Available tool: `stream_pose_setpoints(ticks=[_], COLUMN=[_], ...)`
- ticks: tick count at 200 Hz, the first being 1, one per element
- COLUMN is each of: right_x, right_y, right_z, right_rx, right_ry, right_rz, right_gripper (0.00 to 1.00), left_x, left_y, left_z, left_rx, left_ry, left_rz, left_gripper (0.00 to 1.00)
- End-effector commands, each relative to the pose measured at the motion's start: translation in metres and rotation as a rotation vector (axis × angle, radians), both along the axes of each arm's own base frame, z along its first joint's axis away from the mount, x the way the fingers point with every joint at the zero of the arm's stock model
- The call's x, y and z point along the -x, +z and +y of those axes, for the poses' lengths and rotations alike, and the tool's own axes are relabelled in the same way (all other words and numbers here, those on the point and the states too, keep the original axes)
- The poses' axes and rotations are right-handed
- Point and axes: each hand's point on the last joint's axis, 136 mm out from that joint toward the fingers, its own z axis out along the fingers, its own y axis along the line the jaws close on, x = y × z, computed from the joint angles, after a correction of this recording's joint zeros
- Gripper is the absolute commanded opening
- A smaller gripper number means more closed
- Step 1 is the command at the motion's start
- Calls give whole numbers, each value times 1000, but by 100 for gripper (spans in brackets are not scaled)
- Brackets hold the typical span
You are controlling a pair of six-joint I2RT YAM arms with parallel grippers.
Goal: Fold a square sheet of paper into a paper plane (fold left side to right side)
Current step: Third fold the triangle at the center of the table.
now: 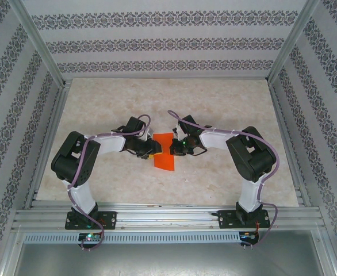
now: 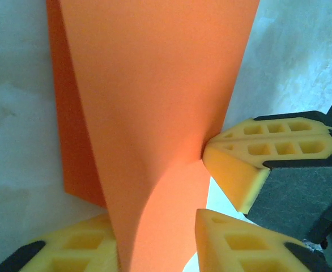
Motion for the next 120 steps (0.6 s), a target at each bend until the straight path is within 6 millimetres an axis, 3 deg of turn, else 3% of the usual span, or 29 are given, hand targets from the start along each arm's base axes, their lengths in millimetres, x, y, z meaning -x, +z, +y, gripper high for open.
stream_pose_setpoints(ticks=[1,34,68,94,120], right_x=[10,2,-15,-22,-21], right_y=[-10,-2,26,55,81], right_z=[-18,-17,-16,-22,-33], right_rx=[68,46,7,-7,-25], right_ry=[-21,-32,-30,-36,-55], right_rz=[35,6,-108,-236,-368], right_gripper=[0,0,15,27,31], left_x=[-8,-2,0,1,2], left_y=[16,16,25,30,30], left_z=[-4,-1,-2,-2,-2], left_rx=[7,14,46,60,62], left_ry=[1,17,51,80,103], left_rz=[-52,-39,-34,-25,-3], left_gripper=[28,16,3,1,0])
